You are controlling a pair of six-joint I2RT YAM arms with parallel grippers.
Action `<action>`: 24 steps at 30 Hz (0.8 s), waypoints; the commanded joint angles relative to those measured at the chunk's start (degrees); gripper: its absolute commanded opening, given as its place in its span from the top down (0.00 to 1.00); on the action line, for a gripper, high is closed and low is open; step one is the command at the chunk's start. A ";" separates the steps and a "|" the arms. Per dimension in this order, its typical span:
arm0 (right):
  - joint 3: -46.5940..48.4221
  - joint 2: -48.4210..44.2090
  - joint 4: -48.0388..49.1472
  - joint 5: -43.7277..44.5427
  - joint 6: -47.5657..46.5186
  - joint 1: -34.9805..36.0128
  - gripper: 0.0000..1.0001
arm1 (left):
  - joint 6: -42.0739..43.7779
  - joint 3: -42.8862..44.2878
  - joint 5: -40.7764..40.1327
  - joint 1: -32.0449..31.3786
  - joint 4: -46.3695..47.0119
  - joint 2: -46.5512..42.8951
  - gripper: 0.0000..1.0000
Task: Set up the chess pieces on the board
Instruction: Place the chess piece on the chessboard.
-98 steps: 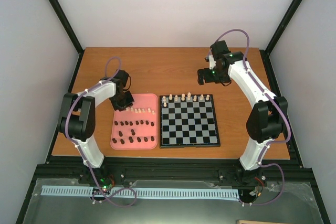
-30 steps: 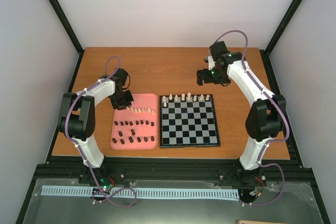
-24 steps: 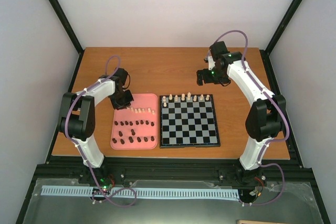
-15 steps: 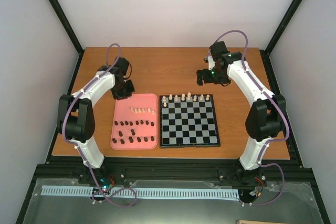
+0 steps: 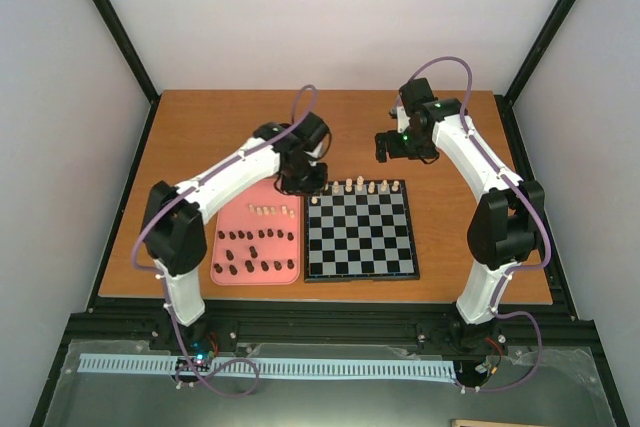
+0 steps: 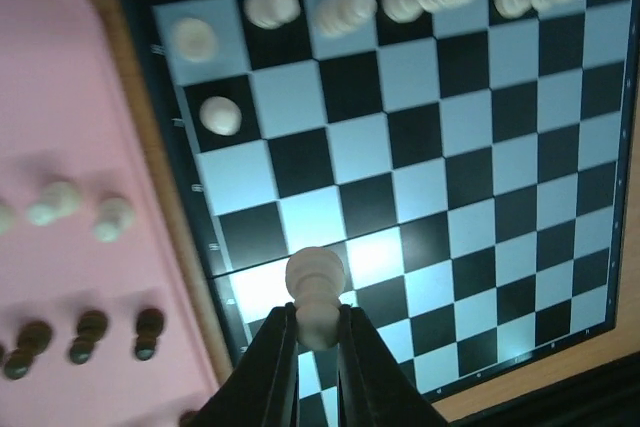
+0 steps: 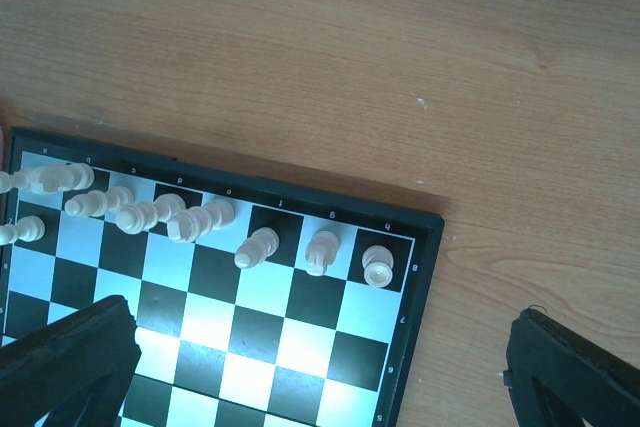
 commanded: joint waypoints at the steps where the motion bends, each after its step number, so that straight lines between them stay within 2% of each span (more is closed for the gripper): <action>1: 1.76 1.04 0.53 0.58 0.32 -0.74 0.00 | 1.53 5.42 1.20 -3.93 -2.97 4.78 0.99; 11: 3.33 1.07 0.07 0.38 0.42 -1.11 0.00 | 2.39 11.39 -1.46 -4.70 -2.55 14.45 0.99; 24: 2.09 1.06 0.75 -0.41 0.27 -1.42 0.00 | 1.92 10.84 -5.39 -4.14 -1.25 17.25 0.99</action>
